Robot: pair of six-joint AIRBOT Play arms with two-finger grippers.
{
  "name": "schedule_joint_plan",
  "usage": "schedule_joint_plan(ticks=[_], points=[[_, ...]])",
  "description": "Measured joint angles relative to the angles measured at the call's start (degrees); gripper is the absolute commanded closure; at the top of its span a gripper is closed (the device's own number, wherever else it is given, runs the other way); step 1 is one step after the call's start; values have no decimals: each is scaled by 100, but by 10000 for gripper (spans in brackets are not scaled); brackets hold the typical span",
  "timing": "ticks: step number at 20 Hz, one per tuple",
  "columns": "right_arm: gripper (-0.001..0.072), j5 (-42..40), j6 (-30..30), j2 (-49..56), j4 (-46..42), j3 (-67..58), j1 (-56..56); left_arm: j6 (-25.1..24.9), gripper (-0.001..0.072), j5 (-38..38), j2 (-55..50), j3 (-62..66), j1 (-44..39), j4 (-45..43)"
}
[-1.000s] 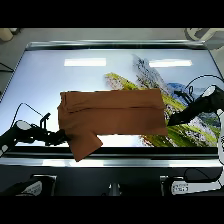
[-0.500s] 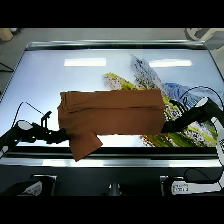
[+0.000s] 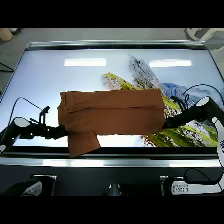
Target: Fold the shirts.
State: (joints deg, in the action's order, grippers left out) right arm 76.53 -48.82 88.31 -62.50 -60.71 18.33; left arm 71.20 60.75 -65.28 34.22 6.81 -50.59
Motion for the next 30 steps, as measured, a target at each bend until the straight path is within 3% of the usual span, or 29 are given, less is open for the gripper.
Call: schedule_joint_plan(ticks=[4, 7, 12, 19, 20, 21, 23, 24, 30], points=[[690, 0, 94, -166, 149, -804, -44, -2, 686, 76, 96, 949, -2, 0], [690, -540, 70, -90, 83, -1386, -310, 136, 686, -238, -138, 1670, -2, -2], [690, -1528, -321, 560, -249, -2323, -728, 273, 686, -492, -1298, 3110, 111, -11], [685, -2142, -752, 1528, -221, -2874, -811, 494, 677, -319, -3073, 4623, 114, -15], [649, -2157, -778, 1659, -177, -2894, -813, 531, 596, -286, -3239, 4688, 103, -22], [498, -2159, -807, 1757, -127, -2907, -815, 551, 414, -280, -3366, 4739, 101, -26], [165, -2144, -787, 1860, -66, -2968, -820, 603, 371, -256, -3521, 4846, 116, -31], [53, -2087, -680, 1862, -26, -3032, -798, 599, 371, -229, -3536, 4920, 146, -28], [21, -1731, -634, 1976, 378, -3204, -280, 201, 374, -164, -2949, 5305, 208, -2]])
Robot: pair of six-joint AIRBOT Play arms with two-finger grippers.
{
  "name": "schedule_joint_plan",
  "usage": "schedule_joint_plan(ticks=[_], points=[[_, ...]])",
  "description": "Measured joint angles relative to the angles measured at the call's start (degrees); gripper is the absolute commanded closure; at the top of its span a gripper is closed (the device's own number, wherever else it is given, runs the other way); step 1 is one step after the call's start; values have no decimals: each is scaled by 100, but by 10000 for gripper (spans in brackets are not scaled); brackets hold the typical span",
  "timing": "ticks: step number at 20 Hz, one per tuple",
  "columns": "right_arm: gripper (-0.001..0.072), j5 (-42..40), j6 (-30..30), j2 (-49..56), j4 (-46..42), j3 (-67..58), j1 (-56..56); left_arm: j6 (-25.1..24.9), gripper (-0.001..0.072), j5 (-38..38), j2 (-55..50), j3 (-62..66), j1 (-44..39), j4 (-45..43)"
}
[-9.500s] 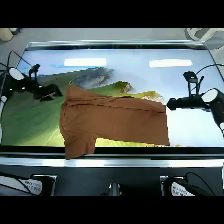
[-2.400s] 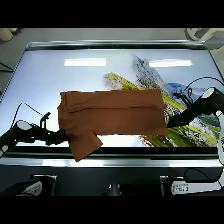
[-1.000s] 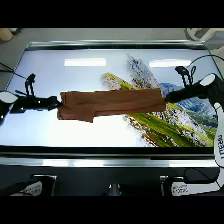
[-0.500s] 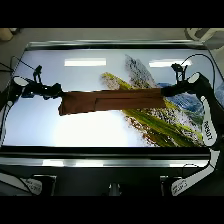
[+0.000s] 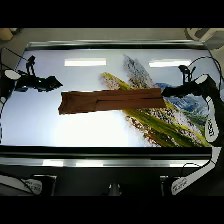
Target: Fold the shirts.
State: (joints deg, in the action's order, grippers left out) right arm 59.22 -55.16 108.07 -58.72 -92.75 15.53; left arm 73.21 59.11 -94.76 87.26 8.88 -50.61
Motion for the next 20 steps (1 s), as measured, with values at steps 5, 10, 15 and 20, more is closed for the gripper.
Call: schedule_joint_plan(ticks=[5, 10, 15, 20], points=[[213, 291, -114, 446, 837, -35, 11, -221, 383, 7, 634, 68, -496, 7], [689, 350, -66, 435, 1204, -26, -229, -236, 681, -146, 667, 76, -1252, 13], [689, 592, 184, -612, 1539, -35, -310, 575, 681, -785, -151, 76, -2297, 31], [689, 1440, -35, -2031, 1613, -35, -483, 1062, 681, -1537, -1158, 96, -3226, 1141]])
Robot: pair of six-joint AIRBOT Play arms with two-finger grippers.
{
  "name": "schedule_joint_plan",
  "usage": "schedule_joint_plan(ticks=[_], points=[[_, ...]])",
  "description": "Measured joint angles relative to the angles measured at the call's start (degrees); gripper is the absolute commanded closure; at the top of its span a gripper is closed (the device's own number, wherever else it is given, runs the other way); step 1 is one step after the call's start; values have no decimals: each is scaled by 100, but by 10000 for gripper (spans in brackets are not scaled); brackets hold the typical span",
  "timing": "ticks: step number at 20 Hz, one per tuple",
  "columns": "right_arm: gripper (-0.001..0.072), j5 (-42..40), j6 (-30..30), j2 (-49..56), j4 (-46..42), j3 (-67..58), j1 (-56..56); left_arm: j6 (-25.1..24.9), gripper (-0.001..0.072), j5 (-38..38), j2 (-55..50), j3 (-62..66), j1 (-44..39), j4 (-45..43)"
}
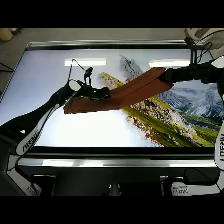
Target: Fold the shirts.
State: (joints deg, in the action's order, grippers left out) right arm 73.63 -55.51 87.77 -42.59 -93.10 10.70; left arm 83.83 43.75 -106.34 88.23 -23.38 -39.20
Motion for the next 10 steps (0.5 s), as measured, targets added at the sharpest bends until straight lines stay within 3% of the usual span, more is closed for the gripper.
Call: schedule_joint_plan(ticks=[5, 10], points=[[688, 599, -546, -1150, -13, -2, -76, -229, 682, -643, -619, 9, -717, 1851], [688, 831, -894, -1572, -273, -4, -103, -992, 685, -887, -837, 66, -1078, 3222]])
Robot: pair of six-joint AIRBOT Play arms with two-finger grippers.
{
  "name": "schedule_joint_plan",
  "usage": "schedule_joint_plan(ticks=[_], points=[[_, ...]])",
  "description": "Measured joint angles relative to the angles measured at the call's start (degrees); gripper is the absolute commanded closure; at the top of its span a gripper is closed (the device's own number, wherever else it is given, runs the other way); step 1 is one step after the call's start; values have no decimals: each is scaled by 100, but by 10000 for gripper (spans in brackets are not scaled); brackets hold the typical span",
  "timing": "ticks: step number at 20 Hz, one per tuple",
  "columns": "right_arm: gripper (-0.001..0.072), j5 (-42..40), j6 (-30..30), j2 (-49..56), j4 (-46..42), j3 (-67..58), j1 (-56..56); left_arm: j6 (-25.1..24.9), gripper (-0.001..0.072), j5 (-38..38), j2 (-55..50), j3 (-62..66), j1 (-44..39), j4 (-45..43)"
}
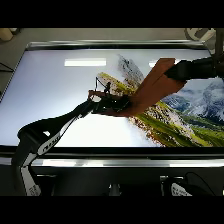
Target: Fold the shirts.
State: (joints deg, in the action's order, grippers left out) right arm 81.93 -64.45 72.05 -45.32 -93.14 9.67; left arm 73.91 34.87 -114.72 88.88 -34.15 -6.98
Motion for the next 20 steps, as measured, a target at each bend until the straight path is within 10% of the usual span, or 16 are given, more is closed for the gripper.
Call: schedule_joint_plan(ticks=[6, 16, 18, 20], points=[[688, -761, -15, 588, 352, 0, -581, -203, 685, 439, 1246, 11, 1200, -1401], [665, -3274, 380, 2962, 1676, 4, -3204, 1062, 683, 2033, 4505, 13, 4216, -5919], [185, -3646, 498, 3359, 2006, 4, -3486, 1123, 683, 2184, 4859, 11, 4487, -6129], [73, -3991, 658, 3585, 2240, 4, -3674, 1163, 683, 2337, 5073, 0, 4610, -6266]])
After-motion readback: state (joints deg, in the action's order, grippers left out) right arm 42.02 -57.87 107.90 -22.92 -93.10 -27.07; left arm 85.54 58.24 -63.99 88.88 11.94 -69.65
